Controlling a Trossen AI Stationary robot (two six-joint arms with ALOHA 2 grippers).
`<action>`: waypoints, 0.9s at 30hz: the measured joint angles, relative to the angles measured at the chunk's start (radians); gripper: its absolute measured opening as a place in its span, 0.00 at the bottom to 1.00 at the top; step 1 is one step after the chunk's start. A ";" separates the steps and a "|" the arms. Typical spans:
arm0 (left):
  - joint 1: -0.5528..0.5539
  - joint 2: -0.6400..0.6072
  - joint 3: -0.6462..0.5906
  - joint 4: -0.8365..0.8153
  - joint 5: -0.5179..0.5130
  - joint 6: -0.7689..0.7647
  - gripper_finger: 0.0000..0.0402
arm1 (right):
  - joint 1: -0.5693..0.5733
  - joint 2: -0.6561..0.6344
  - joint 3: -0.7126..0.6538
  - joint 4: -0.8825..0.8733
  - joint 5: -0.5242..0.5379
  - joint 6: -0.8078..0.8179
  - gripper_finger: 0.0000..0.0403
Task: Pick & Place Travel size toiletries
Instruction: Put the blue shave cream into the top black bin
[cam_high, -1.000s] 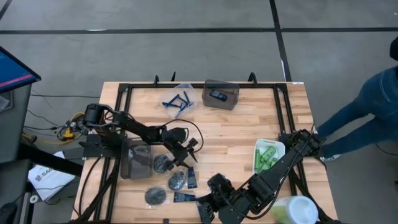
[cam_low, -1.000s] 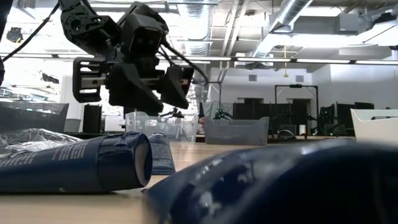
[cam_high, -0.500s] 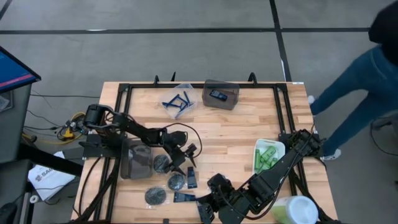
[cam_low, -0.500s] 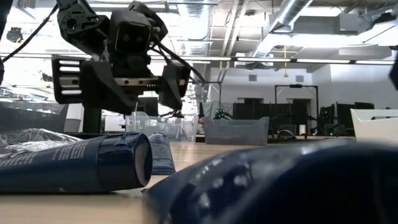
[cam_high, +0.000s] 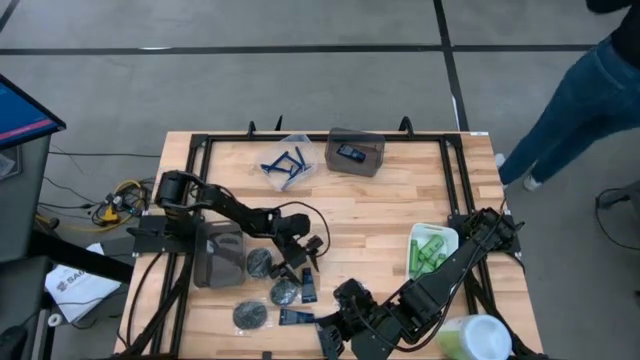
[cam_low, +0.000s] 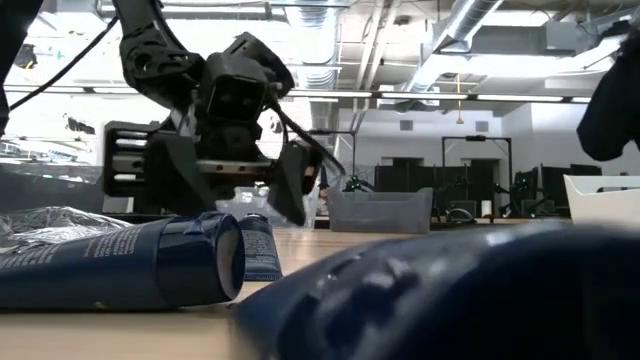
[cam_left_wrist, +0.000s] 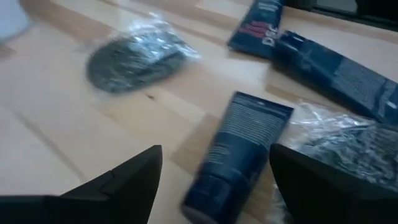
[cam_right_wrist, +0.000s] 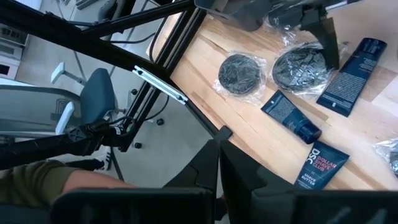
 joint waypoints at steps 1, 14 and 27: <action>-0.001 0.005 0.000 -0.004 0.002 0.000 0.73 | 0.001 0.000 0.000 0.000 0.000 0.000 0.02; 0.003 0.046 0.000 -0.014 -0.010 -0.003 0.61 | 0.001 0.000 0.000 0.000 0.000 0.000 0.02; 0.013 0.042 0.000 -0.013 -0.022 -0.003 0.31 | 0.001 0.000 0.000 -0.001 0.000 0.000 0.02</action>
